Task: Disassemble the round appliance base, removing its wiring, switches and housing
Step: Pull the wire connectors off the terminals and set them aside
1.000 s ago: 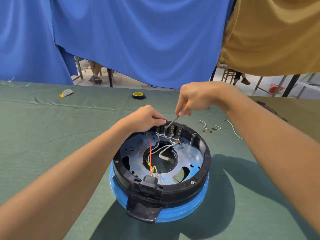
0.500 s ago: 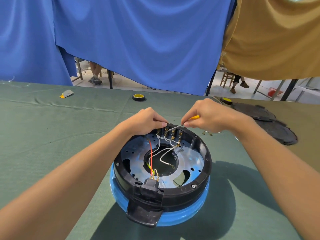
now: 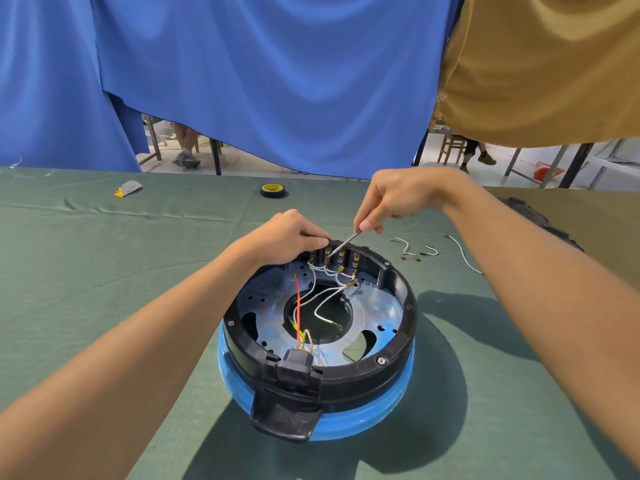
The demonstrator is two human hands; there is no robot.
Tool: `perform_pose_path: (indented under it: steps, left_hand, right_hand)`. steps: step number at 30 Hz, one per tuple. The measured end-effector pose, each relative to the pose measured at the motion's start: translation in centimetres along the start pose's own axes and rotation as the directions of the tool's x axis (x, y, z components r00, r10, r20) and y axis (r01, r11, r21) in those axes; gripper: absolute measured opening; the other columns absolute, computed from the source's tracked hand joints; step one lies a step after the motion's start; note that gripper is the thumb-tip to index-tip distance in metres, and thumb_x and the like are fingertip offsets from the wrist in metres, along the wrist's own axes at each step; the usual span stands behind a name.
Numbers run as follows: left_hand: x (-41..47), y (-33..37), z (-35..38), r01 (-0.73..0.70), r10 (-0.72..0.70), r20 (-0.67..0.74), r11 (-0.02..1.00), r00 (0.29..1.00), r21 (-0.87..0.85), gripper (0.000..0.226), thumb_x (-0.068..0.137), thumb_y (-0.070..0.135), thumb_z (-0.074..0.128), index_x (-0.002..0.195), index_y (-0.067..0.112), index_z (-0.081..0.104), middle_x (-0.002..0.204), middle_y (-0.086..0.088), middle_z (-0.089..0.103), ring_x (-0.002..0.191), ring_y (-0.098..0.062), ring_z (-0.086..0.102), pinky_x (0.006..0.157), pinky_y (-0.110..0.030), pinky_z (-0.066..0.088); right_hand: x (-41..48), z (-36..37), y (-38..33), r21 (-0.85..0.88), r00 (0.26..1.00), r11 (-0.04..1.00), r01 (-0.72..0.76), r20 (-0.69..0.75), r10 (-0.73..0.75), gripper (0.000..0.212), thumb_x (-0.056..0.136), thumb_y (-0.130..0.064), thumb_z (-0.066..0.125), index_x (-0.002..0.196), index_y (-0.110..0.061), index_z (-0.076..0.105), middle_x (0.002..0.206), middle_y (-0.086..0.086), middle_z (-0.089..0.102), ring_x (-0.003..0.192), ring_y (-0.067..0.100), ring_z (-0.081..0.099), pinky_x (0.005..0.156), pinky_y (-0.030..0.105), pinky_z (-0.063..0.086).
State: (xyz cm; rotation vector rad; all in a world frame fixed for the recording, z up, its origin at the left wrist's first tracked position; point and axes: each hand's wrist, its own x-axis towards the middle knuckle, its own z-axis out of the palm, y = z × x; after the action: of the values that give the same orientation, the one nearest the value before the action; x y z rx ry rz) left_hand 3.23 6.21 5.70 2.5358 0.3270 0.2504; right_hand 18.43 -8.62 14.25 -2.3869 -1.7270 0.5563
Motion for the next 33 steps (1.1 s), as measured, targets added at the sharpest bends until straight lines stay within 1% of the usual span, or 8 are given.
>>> perform_pose_path:
  steps: [3, 6, 16, 22, 26, 29, 31, 33]
  left_hand:
    - [0.1, 0.0, 0.0, 0.000, 0.000, 0.003, 1.000, 1.000, -0.001, 0.025, 0.096, 0.025, 0.059, 0.119, 0.022, 0.070, 0.122, 0.003, 0.068, 0.110, -0.012, 0.062, 0.101, -0.034, 0.046]
    - [0.1, 0.0, 0.0, -0.002, 0.002, 0.002, 1.000, 1.000, 0.003, 0.025, 0.096, 0.025, 0.059, 0.119, 0.022, 0.070, 0.122, 0.003, 0.068, 0.111, -0.013, 0.062, 0.102, -0.035, 0.045]
    - [0.4, -0.3, 0.1, -0.010, 0.010, -0.007, 1.000, 1.000, 0.001, 0.026, 0.096, 0.025, 0.060, 0.119, 0.021, 0.070, 0.123, 0.003, 0.067, 0.110, -0.013, 0.062, 0.099, -0.030, 0.045]
    - [0.4, -0.5, 0.1, -0.030, 0.030, -0.003, 0.999, 1.000, -0.012, 0.026, 0.097, 0.025, 0.059, 0.120, 0.020, 0.069, 0.121, 0.003, 0.068, 0.107, -0.012, 0.062, 0.095, -0.027, 0.045]
    - [0.1, -0.3, 0.0, -0.041, 0.041, 0.012, 0.999, 0.999, -0.015, 0.027, 0.098, 0.024, 0.057, 0.122, 0.019, 0.068, 0.121, 0.002, 0.069, 0.107, -0.011, 0.063, 0.098, -0.029, 0.046]
    - [-0.1, -0.3, -0.1, -0.041, 0.041, 0.030, 0.999, 0.999, -0.007, 0.029, 0.099, 0.020, 0.054, 0.125, 0.017, 0.066, 0.121, 0.001, 0.069, 0.110, -0.014, 0.063, 0.102, -0.034, 0.046]
    - [-0.3, -0.2, -0.1, -0.012, 0.012, 0.008, 1.000, 1.000, -0.002, 0.041, 0.099, 0.021, 0.054, 0.140, 0.014, 0.052, 0.127, -0.001, 0.065, 0.118, -0.015, 0.058, 0.105, -0.035, 0.042]
    - [-0.5, 0.0, 0.0, 0.037, -0.045, -0.093, 0.996, 0.995, -0.084, 0.065, 0.099, 0.021, 0.054, 0.154, 0.013, 0.019, 0.123, 0.000, 0.066, 0.114, -0.011, 0.056, 0.101, -0.030, 0.039]
  right_hand:
    - [1.0, -0.8, -0.1, 0.041, 0.994, 0.998, -0.056, 0.097, 0.052, 0.011, 0.088, -0.017, 0.069, 0.093, -0.019, 0.079, 0.063, -0.001, 0.065, 0.045, 0.014, 0.026, 0.044, 0.024, 0.022]
    - [2.0, -1.5, -0.4, 0.007, 0.984, 0.997, -0.077, 0.160, 0.075, 0.012, 0.088, -0.017, 0.069, 0.088, -0.022, 0.079, 0.066, 0.001, 0.065, 0.045, 0.015, 0.025, 0.048, 0.027, 0.019]
    - [3.0, -1.3, -0.2, 0.075, 0.949, 0.986, -0.147, 0.291, 0.119, 0.015, 0.090, -0.016, 0.066, 0.083, -0.019, 0.079, 0.068, 0.003, 0.061, 0.041, 0.012, 0.025, 0.041, 0.019, 0.019]
    - [0.7, -0.7, -0.8, 0.034, 0.994, 0.999, -0.029, 0.102, 0.025, 0.009, 0.088, -0.021, 0.070, 0.088, -0.021, 0.078, 0.062, -0.004, 0.064, 0.042, 0.010, 0.030, 0.040, 0.019, 0.024]
    - [-1.8, 0.8, -1.1, -0.028, 0.998, 0.999, 0.019, -0.059, -0.021, 0.008, 0.089, -0.028, 0.068, 0.085, -0.032, 0.074, 0.064, -0.011, 0.069, 0.055, -0.005, 0.055, 0.049, 0.004, 0.035]
    - [-3.3, 2.7, -1.1, -0.042, 0.983, 0.999, 0.004, -0.181, -0.011, 0.009, 0.090, -0.032, 0.066, 0.085, -0.036, 0.072, 0.068, -0.014, 0.070, 0.062, -0.008, 0.058, 0.056, 0.010, 0.040]
    - [-4.0, 4.1, -1.0, -0.013, 0.968, 1.000, -0.014, -0.250, 0.010, 0.009, 0.091, -0.032, 0.065, 0.089, -0.035, 0.073, 0.071, -0.015, 0.071, 0.066, -0.007, 0.060, 0.055, 0.009, 0.041]
    - [-4.6, 5.3, -0.9, 0.034, 0.957, 0.999, -0.024, -0.288, 0.032, 0.012, 0.091, -0.029, 0.064, 0.097, -0.033, 0.074, 0.079, -0.014, 0.072, 0.076, -0.003, 0.063, 0.062, 0.012, 0.047]
